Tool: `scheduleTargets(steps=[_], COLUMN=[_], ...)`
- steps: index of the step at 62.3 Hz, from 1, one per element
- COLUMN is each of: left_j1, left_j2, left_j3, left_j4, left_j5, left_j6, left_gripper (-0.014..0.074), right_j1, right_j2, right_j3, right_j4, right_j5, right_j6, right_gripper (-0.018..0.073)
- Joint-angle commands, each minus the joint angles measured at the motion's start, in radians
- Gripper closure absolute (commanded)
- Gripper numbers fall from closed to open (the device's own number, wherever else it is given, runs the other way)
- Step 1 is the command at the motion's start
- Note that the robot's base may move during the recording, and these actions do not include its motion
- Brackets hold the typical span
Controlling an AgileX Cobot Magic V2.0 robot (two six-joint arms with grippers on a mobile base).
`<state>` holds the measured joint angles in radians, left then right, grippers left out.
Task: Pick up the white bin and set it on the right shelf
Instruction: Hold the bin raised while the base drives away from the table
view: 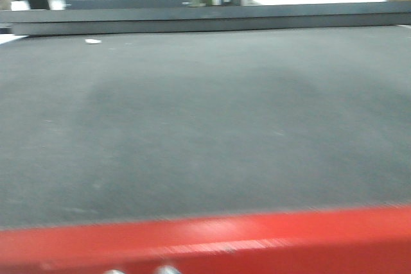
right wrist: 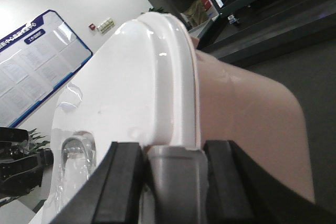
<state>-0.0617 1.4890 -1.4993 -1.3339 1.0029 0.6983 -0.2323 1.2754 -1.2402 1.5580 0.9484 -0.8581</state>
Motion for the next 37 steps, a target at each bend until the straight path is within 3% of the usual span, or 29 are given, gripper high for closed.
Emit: scheduleTargets(steps=[1, 37], left_j1=[-0.080, -0.080], left_j2=[-0.053, -0.053], left_j3=[-0.036, -0.036], left_j4=[-0.140, -0.140], left_j5=[0.302, 0.302], left_j6=[0.035, 0.035], left_gripper=[0.0722, 0.0722], right_j1=[0.055, 0.055], right_j2=[-0.037, -0.037], right_j3=[-0.032, -0.032], right_j4=[0.092, 0.092], right_j5=[0.293, 0.288], right_j6=[-0.015, -0.015], right_gripper=[0.0500, 0.0500])
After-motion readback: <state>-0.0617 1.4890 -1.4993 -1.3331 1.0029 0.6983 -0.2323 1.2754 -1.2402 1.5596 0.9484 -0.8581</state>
